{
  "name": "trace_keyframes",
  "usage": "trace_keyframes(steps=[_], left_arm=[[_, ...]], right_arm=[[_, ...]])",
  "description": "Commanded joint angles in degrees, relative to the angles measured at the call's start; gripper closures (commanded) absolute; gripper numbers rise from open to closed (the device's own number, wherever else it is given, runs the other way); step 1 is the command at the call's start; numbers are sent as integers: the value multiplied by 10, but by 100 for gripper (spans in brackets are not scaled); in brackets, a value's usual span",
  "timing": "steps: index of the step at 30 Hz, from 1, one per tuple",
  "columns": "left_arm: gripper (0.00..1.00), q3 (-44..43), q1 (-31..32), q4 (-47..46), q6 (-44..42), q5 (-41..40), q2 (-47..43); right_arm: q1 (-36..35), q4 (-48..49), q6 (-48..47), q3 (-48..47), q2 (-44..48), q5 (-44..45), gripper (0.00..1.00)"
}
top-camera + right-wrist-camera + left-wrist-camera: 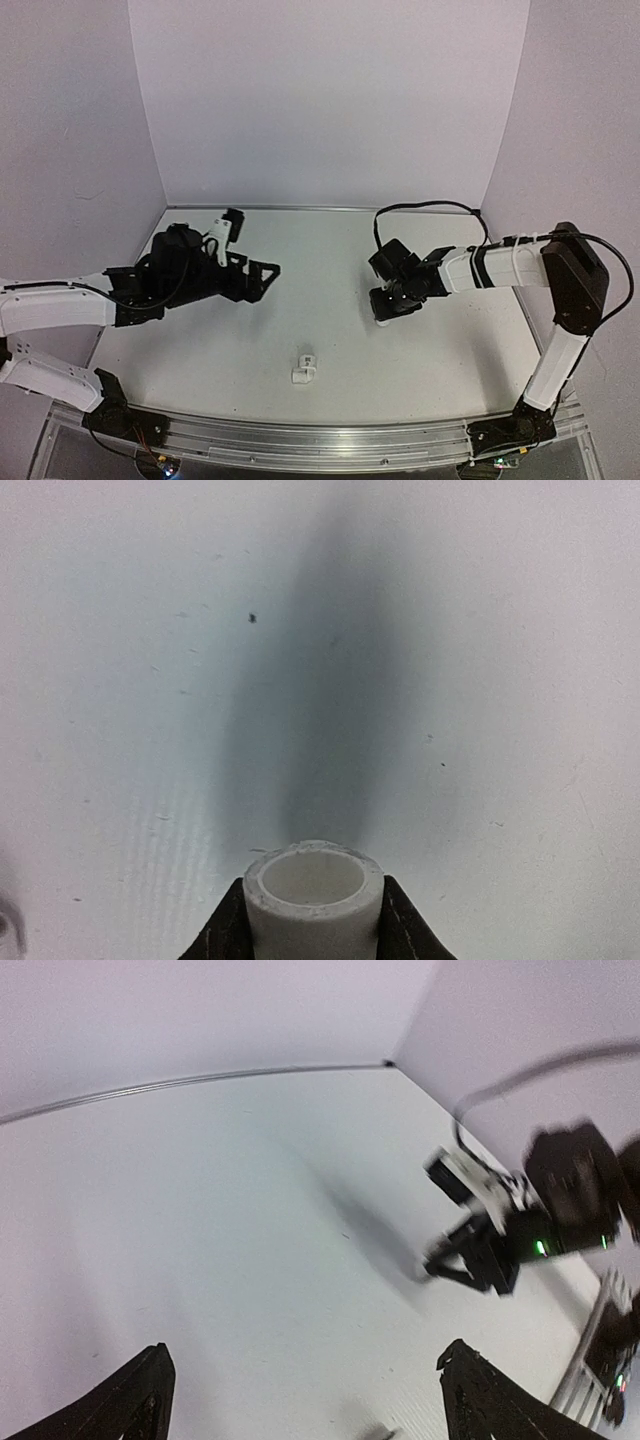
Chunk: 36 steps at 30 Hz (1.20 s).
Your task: Install the water faucets
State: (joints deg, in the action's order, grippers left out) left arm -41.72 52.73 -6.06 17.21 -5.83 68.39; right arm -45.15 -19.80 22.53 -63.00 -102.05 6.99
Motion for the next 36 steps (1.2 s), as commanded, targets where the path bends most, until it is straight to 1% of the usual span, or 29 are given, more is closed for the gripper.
trace_keyframes(steps=[1,3,6,9,12,13,15,19,22,25,29,31,36], left_arm=[[2,24,-97,78,160,-97,-83],[0,15,-130,153,200,-142,-107],[0,-5,-155,254,224,-187,-131],[0,-17,-182,326,233,-206,-139],[0,-23,-223,387,227,-211,-132],[0,-25,-237,400,225,-210,-130],[0,-28,-274,413,217,-195,-130],[0,-40,-332,418,194,-169,-133],[0,-47,-384,433,199,-175,-134],[0,-30,-441,436,208,-170,-141],[0,-7,-570,413,191,-98,-107],[0,-17,-591,409,195,-98,-69],[0,-53,-592,382,194,-94,45]], right_arm=[[-3,-25,-24,-4,-23,77,91],[-3,-16,-23,-1,-31,68,87],[-2,-8,-20,-2,-40,59,83],[-3,-3,-18,-1,-44,48,71],[-2,-1,-18,0,-37,41,60],[-2,-1,-19,0,-32,42,54],[-2,-1,-22,1,-21,43,45],[-3,-7,-27,-1,2,47,32],[-3,-13,-32,-2,33,39,26],[-4,-13,-47,1,68,12,23],[-3,-5,-55,9,100,-6,22],[-4,0,-52,16,109,-8,22],[-3,8,-38,29,116,-24,23]])
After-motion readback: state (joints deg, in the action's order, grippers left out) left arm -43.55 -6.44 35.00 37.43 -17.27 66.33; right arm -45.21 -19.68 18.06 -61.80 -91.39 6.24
